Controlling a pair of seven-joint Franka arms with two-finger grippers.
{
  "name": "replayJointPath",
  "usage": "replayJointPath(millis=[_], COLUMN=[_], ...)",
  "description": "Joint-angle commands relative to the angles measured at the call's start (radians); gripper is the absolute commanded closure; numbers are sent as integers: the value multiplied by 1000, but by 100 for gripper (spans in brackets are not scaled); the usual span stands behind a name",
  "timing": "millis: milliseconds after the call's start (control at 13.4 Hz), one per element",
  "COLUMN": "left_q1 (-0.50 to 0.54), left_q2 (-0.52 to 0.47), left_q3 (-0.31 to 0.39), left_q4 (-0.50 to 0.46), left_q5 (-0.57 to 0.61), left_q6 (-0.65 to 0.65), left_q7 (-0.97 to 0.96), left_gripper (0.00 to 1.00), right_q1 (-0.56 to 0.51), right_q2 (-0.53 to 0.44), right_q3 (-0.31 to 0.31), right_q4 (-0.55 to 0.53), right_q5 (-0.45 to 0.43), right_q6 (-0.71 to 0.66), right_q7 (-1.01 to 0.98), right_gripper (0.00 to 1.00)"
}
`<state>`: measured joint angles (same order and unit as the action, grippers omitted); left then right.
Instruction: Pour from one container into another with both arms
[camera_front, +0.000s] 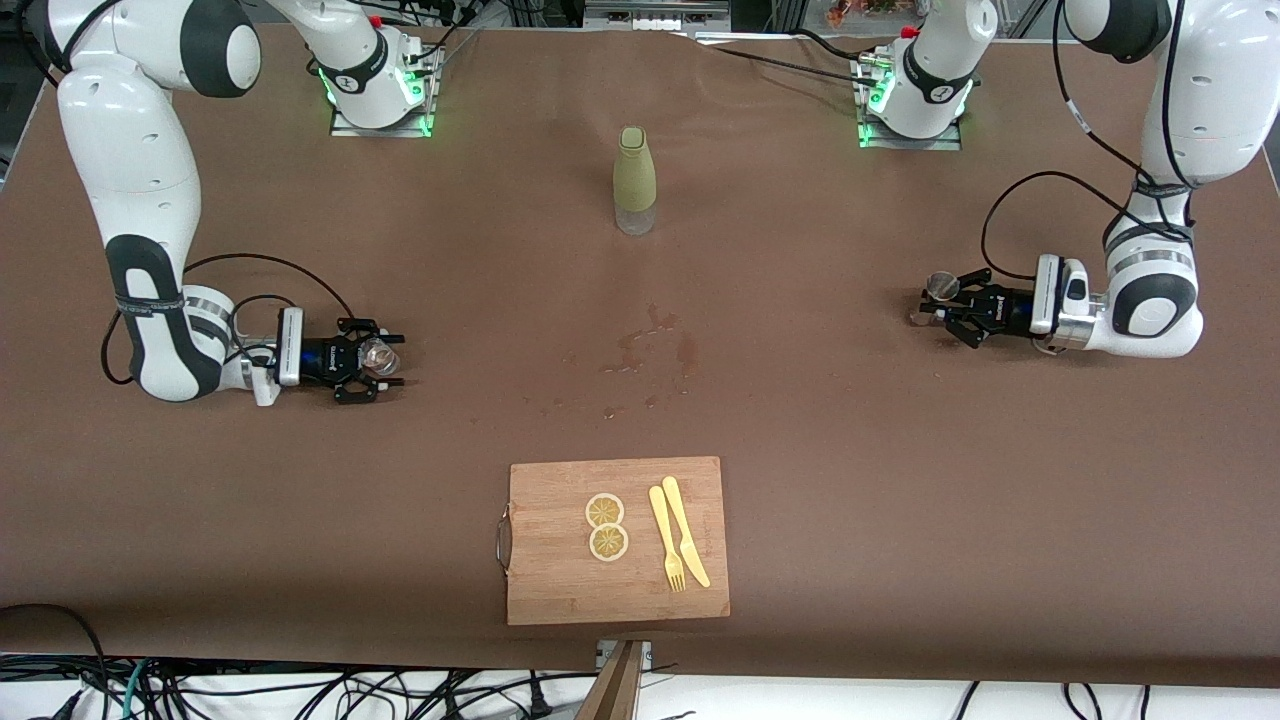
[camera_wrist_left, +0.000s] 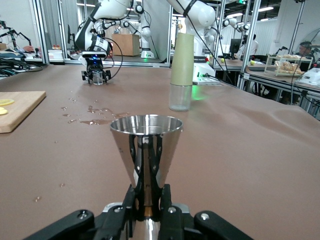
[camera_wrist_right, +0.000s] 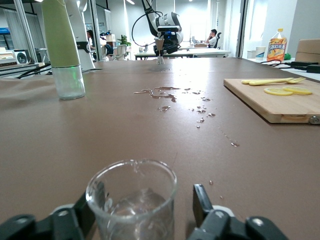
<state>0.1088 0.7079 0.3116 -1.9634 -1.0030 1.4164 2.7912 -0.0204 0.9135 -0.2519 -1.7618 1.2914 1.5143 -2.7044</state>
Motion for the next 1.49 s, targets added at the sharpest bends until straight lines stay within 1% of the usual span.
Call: replayJointPath(millis=[0, 149, 299, 448, 598, 673, 747, 822, 897, 972, 1046, 1196, 1345, 1420], left_q1=[5, 14, 14, 20, 23, 29, 32, 32, 32, 32, 32, 32, 31, 31], left_q2=[51, 70, 102, 117, 119, 119, 119, 120, 122, 127, 128, 128, 127, 125], left_q3=[17, 15, 20, 20, 21, 21, 24, 36, 41, 41, 50, 66, 96, 116], left_q4=[37, 47, 78, 86, 86, 90, 97, 97, 97, 98, 98, 112, 145, 162], left_q5=[37, 37, 37, 37, 35, 35, 35, 35, 37, 37, 38, 40, 70, 95], left_q6=[-40, -40, -40, -47, -62, -66, -76, -77, -77, -79, -79, -79, -80, -80], left_q7=[244, 257, 298, 303, 304, 304, 304, 304, 312, 332, 337, 329, 294, 256], left_gripper=[100, 100, 100, 100, 100, 92, 76, 61, 24, 0, 0, 0, 0, 0], right_q1=[-61, -96, -99, -85, -81, -82, -78, -72, -50, -27, -9, -7, -12, -12], right_q2=[4, -8, -30, -54, -102, -123, -142, -153, -177, -192, -240, -338, -454, -497], right_q3=[-4, -20, -91, -186, -214, -218, -228, -236, -242, -260, -262, -248, -236, -230], right_q4=[21, 25, 50, 80, 94, 97, 107, 126, 166, 186, 177, 162, 108, 85], right_q5=[-49, -99, -156, -211, -257, -262, -264, -285, -323, -357, -395, -541, -645, -681], right_q6=[-26, -34, -54, -89, -91, -91, -86, -89, -88, -85, -62, 7, 120, 136], right_q7=[-2, 21, 79, 156, 292, 363, 417, 495, 576, 651, 726, 863, 983, 1033], right_gripper=[0, 0, 0, 0, 0, 0, 0, 0, 0, 0, 0, 0, 0, 0])
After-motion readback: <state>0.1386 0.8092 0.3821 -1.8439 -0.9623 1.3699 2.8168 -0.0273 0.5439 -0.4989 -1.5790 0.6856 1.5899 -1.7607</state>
